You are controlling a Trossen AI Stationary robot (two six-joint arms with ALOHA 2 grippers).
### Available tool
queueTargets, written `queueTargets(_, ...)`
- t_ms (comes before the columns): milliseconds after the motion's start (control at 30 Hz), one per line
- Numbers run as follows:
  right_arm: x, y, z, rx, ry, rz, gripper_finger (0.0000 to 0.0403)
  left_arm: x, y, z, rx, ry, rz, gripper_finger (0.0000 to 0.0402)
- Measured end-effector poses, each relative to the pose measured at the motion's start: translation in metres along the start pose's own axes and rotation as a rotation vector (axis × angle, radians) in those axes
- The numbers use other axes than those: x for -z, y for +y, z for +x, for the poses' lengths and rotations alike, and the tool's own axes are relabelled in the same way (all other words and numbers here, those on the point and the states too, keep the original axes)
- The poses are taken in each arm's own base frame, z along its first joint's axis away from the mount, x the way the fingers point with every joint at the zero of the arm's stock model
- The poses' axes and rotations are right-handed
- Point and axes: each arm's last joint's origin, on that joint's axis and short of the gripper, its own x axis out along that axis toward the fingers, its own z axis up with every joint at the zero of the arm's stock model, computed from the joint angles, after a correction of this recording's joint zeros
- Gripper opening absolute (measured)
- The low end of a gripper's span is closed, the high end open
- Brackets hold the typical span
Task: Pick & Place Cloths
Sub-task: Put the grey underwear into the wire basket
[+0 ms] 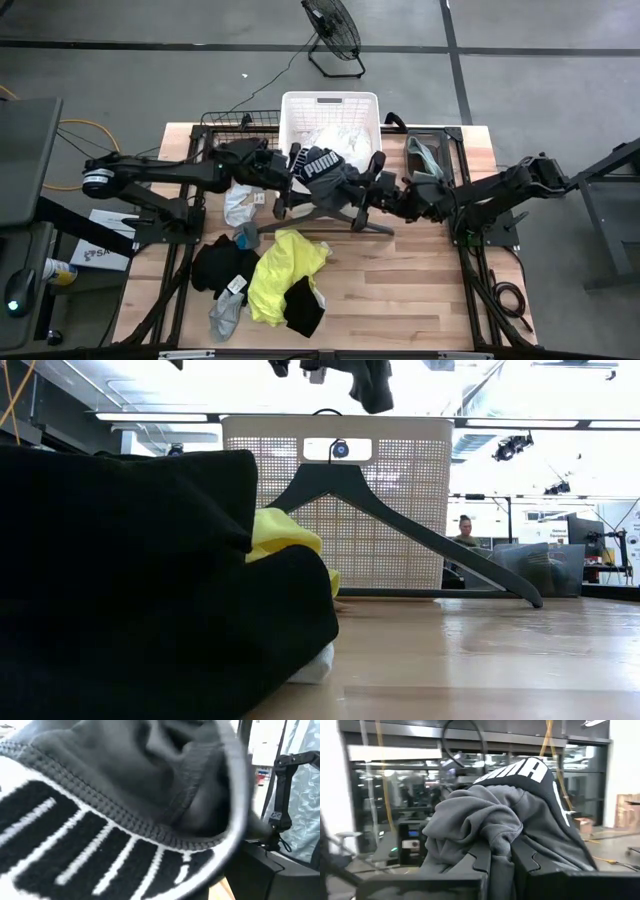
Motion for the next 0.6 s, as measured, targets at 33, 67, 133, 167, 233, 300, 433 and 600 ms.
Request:
queueTargets(33, 0.0, -0.001, 0.001, -0.025, -0.002, -0.001, 0.002, 0.001, 0.0, 0.001, 0.003, 0.001, -0.008, 0.0269)
queueTargets(67, 0.0, -0.002, 0.002, -0.049, -0.005, 0.001, 0.002, 0.002, 0.001, 0.002, 0.01, 0.0, -0.017, 0.0269)
queueTargets(133, 0.0, -0.006, 0.003, -0.08, -0.008, 0.014, 0.002, 0.003, 0.001, 0.003, 0.019, -0.003, -0.021, 0.0269)
queueTargets(167, 0.001, -0.007, 0.004, -0.082, -0.008, 0.022, 0.002, 0.004, 0.001, 0.004, 0.022, 0.0, -0.023, 0.0269)
queueTargets(233, 0.003, -0.01, 0.007, -0.083, -0.005, 0.022, 0.002, 0.004, 0.001, 0.004, 0.022, 0.0, -0.024, 0.0269)
queueTargets(300, 0.004, -0.011, 0.01, -0.086, -0.004, 0.019, 0.002, 0.004, 0.001, 0.004, 0.022, 0.001, -0.025, 0.0269)
queueTargets(433, 0.005, -0.006, 0.025, -0.099, 0.046, -0.007, 0.002, 0.004, 0.0, 0.004, 0.042, 0.003, -0.026, 0.0269)
queueTargets(600, 0.002, -0.001, 0.04, -0.072, 0.111, -0.051, 0.002, 0.005, -0.001, 0.003, 0.091, 0.015, -0.056, 0.0269)
